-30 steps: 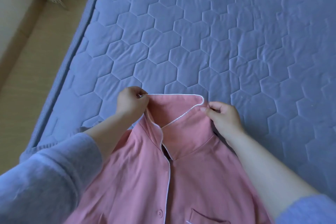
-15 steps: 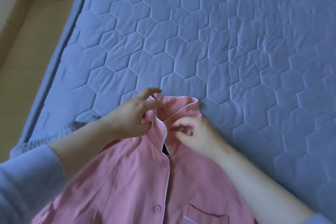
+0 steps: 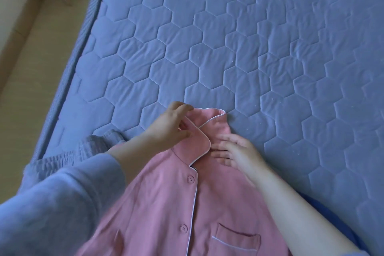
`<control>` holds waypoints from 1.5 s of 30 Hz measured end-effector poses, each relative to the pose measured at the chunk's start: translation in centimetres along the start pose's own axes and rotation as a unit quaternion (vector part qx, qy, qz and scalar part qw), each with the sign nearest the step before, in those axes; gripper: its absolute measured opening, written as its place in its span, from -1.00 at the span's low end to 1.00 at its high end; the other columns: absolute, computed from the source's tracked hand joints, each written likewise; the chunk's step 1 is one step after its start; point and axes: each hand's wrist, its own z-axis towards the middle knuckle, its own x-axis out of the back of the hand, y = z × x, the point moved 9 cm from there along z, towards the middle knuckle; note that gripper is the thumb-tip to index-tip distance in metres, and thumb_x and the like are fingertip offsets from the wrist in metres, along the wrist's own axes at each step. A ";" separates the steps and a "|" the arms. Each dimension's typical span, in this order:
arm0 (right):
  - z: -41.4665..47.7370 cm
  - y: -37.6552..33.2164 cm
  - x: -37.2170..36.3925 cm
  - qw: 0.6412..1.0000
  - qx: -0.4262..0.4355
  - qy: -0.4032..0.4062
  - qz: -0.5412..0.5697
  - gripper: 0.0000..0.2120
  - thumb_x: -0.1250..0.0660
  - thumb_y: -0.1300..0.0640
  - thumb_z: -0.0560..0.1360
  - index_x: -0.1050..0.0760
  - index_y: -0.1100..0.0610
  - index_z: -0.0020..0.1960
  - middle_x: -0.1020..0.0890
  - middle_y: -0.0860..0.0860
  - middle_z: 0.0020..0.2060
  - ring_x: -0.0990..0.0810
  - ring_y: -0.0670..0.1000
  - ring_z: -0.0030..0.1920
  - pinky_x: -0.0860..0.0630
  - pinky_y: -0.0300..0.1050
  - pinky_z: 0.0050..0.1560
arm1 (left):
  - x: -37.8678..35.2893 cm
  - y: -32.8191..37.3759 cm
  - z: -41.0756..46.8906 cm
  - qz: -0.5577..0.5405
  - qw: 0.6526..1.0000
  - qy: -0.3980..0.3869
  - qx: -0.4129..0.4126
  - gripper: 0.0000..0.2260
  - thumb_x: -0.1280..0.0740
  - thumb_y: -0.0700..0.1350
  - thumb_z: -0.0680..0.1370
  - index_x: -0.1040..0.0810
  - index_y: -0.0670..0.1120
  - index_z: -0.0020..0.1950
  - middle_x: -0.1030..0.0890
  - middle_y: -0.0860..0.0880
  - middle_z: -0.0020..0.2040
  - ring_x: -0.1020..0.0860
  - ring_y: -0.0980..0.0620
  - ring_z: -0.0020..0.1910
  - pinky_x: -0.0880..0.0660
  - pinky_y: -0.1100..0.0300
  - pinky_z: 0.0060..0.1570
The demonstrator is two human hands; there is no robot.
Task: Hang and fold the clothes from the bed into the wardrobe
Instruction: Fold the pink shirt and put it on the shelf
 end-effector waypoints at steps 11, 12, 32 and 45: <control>-4.9 -1.7 -1.1 0.966 0.149 0.086 -0.191 -0.77 -0.23 0.21 0.45 -0.56 -0.08 -0.09 -0.68 -0.04 -0.16 -0.64 0.02 -0.14 -0.57 0.02 -0.04 | 6.9 -6.3 -11.7 0.027 0.968 0.218 0.118 -0.84 -0.41 -0.18 0.49 -0.58 -0.04 0.06 -0.54 0.07 -0.05 -0.53 0.15 -0.19 -0.43 0.17 -0.13; -5.4 -1.7 -2.2 0.966 0.150 0.074 -0.197 -0.79 -0.24 0.18 0.43 -0.57 -0.08 -0.09 -0.68 -0.05 -0.18 -0.64 0.00 -0.17 -0.57 -0.02 -0.09 | 7.7 -7.0 -13.2 0.025 0.963 0.230 0.136 -0.83 -0.40 -0.21 0.48 -0.58 -0.05 0.05 -0.55 0.05 -0.05 -0.54 0.12 -0.19 -0.43 0.17 -0.13; -10.9 -4.1 -29.6 0.696 0.372 -0.083 -0.608 -0.66 -0.30 0.08 0.51 -0.52 0.08 0.27 -0.56 0.03 0.20 -0.44 0.06 0.28 -0.30 -0.06 0.33 | 4.8 -18.0 -32.7 -0.194 0.928 0.118 0.296 -0.84 -0.51 -0.02 0.42 -0.62 0.10 -0.04 -0.61 -0.04 -0.17 -0.48 0.11 -0.36 -0.40 0.32 -0.32; -9.6 0.1 -21.6 0.500 0.253 -0.056 -0.826 -0.83 -0.24 -0.03 0.55 -0.51 -0.07 0.11 -0.51 -0.07 0.14 -0.42 0.02 0.24 -0.22 -0.07 0.17 | 0.6 -15.7 -33.9 -0.069 0.955 0.046 0.284 -0.83 -0.37 0.08 0.50 -0.43 0.05 -0.15 -0.52 0.10 -0.24 -0.47 0.14 -0.25 -0.34 0.24 -0.30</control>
